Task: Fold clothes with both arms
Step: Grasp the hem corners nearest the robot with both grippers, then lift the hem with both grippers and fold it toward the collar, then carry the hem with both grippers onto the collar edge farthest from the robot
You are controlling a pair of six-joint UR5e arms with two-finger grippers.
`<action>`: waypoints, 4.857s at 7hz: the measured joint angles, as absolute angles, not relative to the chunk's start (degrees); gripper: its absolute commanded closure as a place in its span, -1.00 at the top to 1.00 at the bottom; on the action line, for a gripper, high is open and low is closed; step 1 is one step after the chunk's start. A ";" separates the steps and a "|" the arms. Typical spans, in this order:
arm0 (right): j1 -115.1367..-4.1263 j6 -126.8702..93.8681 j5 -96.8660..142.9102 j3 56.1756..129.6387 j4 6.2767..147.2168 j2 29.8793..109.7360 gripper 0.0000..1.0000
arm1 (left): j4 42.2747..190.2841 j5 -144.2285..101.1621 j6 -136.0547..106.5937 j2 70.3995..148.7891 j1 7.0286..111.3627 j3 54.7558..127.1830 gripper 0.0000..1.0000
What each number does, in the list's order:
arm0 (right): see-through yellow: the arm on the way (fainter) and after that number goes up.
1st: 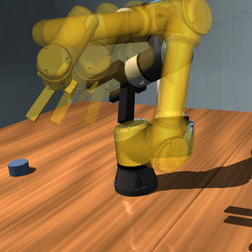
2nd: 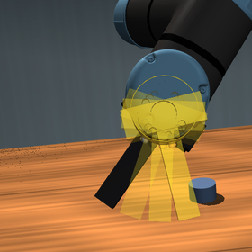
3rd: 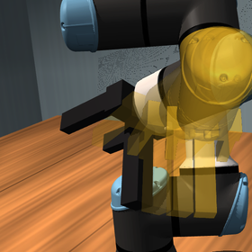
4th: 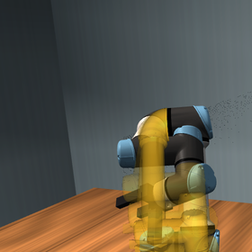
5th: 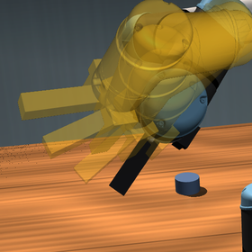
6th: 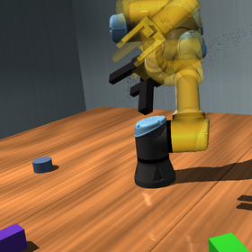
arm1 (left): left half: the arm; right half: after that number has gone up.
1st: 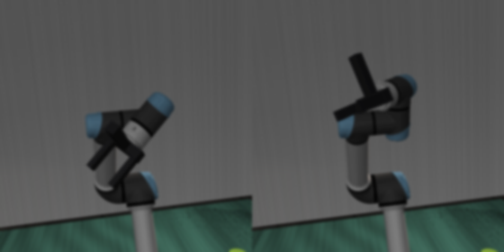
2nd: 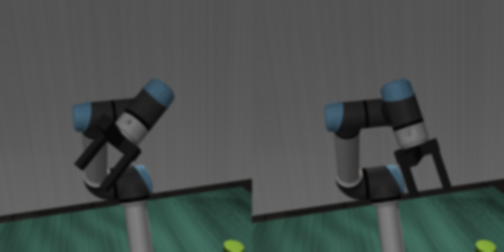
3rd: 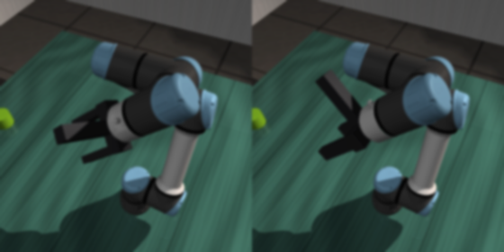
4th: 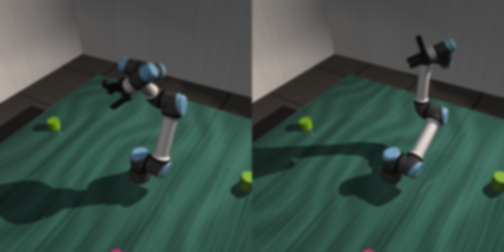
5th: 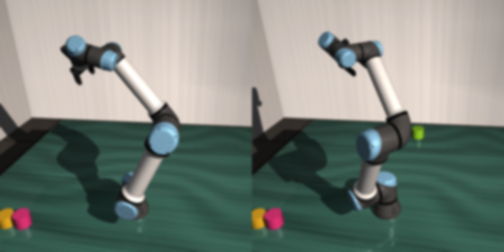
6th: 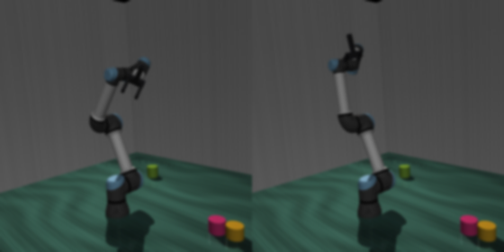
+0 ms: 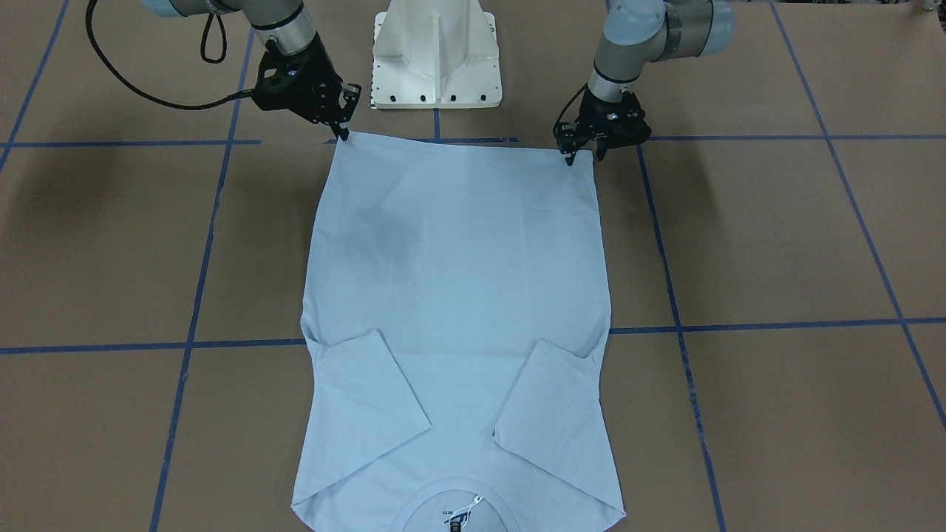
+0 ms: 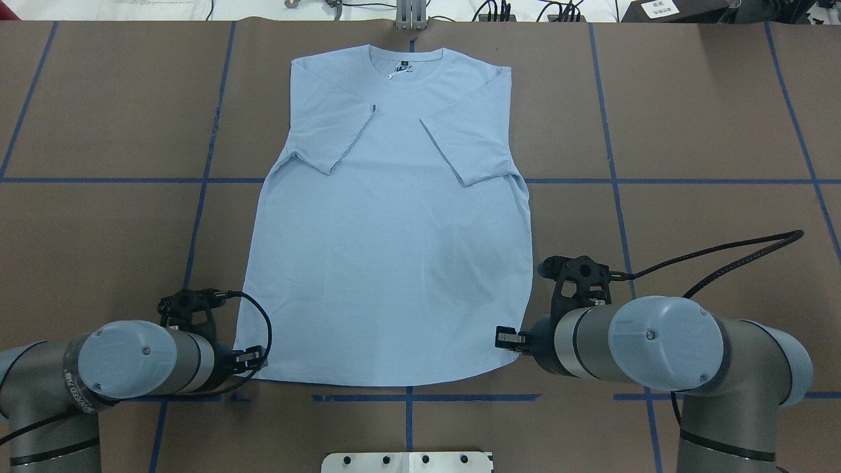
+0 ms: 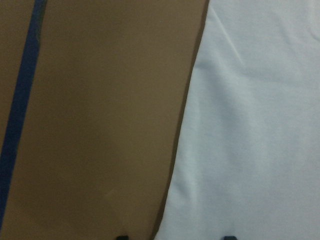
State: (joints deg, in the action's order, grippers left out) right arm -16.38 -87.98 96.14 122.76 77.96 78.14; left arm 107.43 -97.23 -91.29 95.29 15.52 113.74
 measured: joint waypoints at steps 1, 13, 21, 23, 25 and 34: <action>-16.41 -87.98 96.15 122.78 77.96 78.18 -1.00 | 107.16 -97.22 -91.43 95.29 15.51 114.26 -0.41; -16.29 -88.04 104.38 133.77 78.02 90.22 -1.00 | 95.42 -97.23 -91.58 95.90 8.38 129.51 -1.00; -25.37 -90.61 110.00 130.98 77.82 83.76 -1.00 | 89.59 -98.72 -85.17 99.34 13.85 134.72 -1.00; -33.54 -87.77 111.03 126.65 77.86 81.37 -1.00 | 89.45 -101.44 -81.05 102.22 20.79 131.41 -1.00; -38.77 -86.25 111.67 120.61 77.94 76.26 -1.00 | 89.11 -102.28 -79.37 107.51 26.34 125.52 -1.00; -47.87 -85.81 111.63 87.55 66.18 55.69 -1.00 | 98.20 -102.60 -67.79 120.97 43.35 96.81 -1.00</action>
State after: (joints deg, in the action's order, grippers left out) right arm -47.87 -85.81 111.63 87.55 66.18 55.69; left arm 98.20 -102.60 -67.79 120.97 43.35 96.81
